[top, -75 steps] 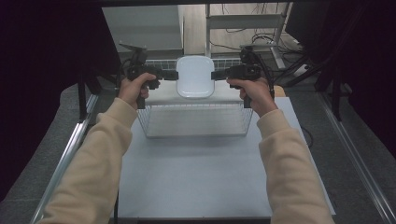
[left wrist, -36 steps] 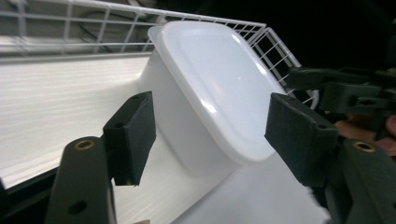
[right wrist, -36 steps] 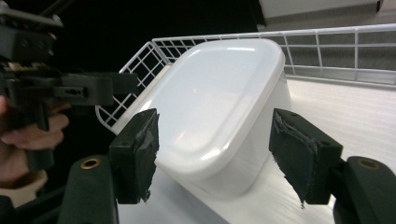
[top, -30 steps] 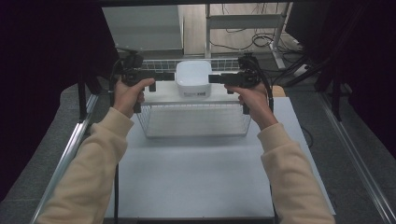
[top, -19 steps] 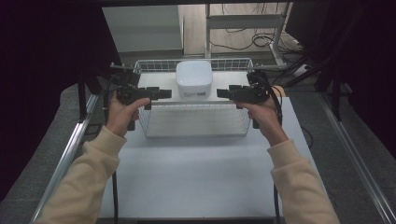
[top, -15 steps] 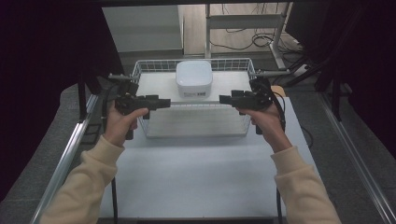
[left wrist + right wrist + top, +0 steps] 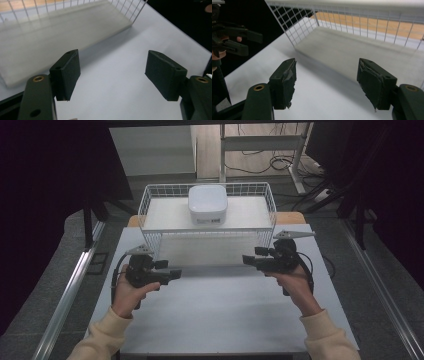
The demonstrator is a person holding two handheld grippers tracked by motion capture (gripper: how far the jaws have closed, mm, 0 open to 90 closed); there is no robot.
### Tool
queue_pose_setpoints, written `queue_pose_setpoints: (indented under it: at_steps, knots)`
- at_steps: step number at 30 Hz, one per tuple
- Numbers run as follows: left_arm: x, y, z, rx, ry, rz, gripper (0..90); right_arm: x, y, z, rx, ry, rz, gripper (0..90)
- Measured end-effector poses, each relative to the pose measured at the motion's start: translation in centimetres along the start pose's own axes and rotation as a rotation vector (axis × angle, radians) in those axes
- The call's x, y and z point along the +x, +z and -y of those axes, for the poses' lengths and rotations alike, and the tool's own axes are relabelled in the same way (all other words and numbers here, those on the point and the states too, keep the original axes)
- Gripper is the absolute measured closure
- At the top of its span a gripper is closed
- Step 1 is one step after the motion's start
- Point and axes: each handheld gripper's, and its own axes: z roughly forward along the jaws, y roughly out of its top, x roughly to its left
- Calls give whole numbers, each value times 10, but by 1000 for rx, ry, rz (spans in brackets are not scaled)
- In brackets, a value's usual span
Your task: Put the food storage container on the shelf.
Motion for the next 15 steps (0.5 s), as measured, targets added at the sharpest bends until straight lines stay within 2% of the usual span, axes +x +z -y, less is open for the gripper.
queue_pose_setpoints:
  at_steps: [1, 2, 3, 4, 6, 10, 13, 15]
  knots:
    - [0, 0, 5, 4, 3, -8, 279, 0, 0, 0, 0, 0, 0, 317]
    - [0, 1, 15, 11, 7, -19, 279, 0, -1, 12, 8, -1, 1, 316]
    - [0, 1, 15, 11, 7, -19, 278, 0, -1, 12, 8, -1, 1, 316]
    - [-1, 2, 27, 13, 6, -30, 279, -1, -2, 23, 17, 4, 1, 316]
    - [-1, 3, 33, 17, 5, -35, 281, -1, -2, 29, 21, 5, 1, 315]
    - [0, 10, 55, 72, 13, -46, 278, -3, 0, 55, 45, -3, 12, 312]
    - [1, 14, 63, 93, 6, -53, 276, -6, 6, 77, 82, -8, 13, 308]
    - [2, 15, 66, 99, 5, -58, 276, -8, 10, 85, 121, -10, 14, 299]
